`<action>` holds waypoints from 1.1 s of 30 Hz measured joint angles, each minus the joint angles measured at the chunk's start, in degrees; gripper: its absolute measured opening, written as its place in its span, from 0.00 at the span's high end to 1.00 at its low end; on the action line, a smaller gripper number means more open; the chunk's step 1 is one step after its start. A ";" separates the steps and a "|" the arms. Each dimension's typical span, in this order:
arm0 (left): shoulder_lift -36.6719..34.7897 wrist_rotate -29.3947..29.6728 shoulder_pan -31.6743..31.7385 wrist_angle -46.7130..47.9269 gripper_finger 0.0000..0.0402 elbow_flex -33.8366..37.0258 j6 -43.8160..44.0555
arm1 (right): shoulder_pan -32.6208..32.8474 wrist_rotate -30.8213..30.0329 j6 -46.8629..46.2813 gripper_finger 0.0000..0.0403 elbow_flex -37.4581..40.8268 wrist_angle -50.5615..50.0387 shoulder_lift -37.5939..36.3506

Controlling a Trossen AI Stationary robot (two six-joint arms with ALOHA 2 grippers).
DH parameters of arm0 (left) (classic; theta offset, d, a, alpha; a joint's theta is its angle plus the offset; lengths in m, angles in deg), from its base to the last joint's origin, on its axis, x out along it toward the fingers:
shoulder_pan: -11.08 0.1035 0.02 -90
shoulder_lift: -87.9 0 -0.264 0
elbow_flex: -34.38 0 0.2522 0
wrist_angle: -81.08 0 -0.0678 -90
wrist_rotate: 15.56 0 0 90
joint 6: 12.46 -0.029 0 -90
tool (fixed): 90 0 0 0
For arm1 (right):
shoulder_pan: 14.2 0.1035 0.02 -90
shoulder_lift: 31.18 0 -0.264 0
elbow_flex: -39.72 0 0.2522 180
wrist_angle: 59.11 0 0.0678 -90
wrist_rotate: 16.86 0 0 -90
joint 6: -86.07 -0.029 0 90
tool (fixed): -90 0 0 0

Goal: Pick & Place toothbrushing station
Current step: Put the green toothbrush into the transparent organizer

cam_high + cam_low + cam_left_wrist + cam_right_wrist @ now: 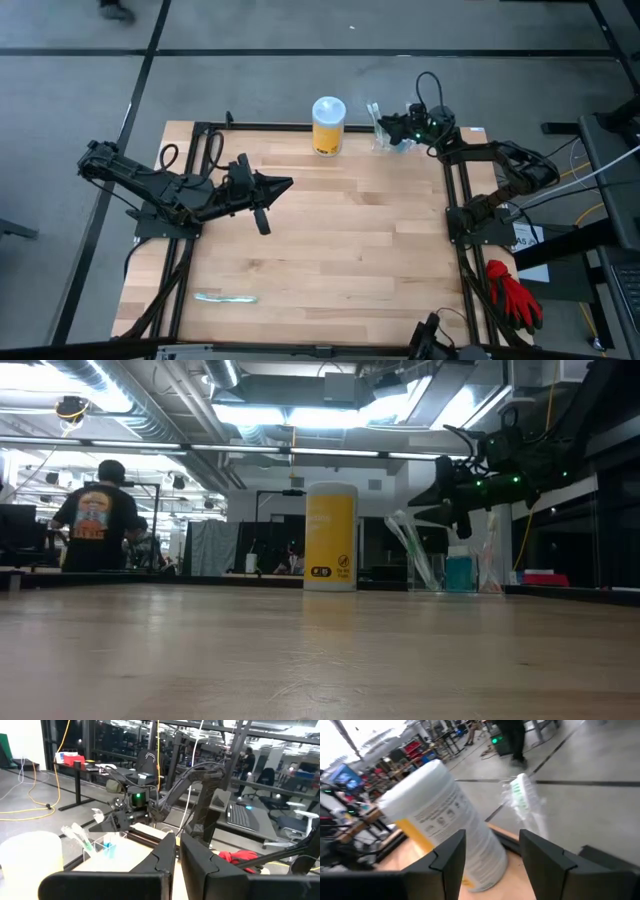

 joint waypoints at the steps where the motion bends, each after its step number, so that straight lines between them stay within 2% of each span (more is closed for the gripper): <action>1: 0.00 0.09 -0.02 0.16 0.95 0.00 0.00 | -0.13 1.05 -0.56 0.54 0.00 0.00 -0.19; 5: -0.07 0.09 -0.07 4.91 0.95 -0.03 1.80 | -0.11 7.01 -4.63 0.54 0.00 -0.02 -1.11; 7: -0.66 -0.56 -0.59 12.10 0.95 -0.04 6.64 | 0.66 11.74 -7.18 0.54 0.00 0.09 -1.64; 9: -1.25 -2.90 -1.18 21.79 0.95 -0.13 15.74 | 2.28 18.31 -11.02 0.54 0.00 1.34 -2.00; 10: -1.33 -5.91 -1.44 27.94 0.95 -0.13 21.97 | 3.36 22.08 -13.41 0.54 0.00 2.55 -2.05; 13: -0.42 -21.79 -2.26 44.78 0.95 -0.09 38.05 | 7.99 31.08 -21.04 0.54 0.00 7.84 -2.05; 15: 1.71 -30.85 -4.35 51.02 0.95 -0.08 42.57 | 11.77 33.32 -25.58 0.54 0.00 12.77 -2.07; 17: 3.96 -34.37 -7.88 52.78 0.95 0.04 44.13 | 15.41 33.24 -29.50 0.54 0.00 18.52 -2.45; 22: 10.72 -40.26 -16.21 51.15 0.95 -0.07 46.22 | 21.33 28.12 -36.66 0.54 0.00 30.43 -4.07; 27: 18.17 -38.83 -22.23 50.38 0.91 -0.06 49.85 | 23.66 21.76 -39.04 0.54 0.00 34.35 -6.52; 33: 26.68 -37.91 -25.61 46.99 0.78 0.00 53.17 | 25.15 20.18 -41.24 0.54 0.00 34.31 -9.34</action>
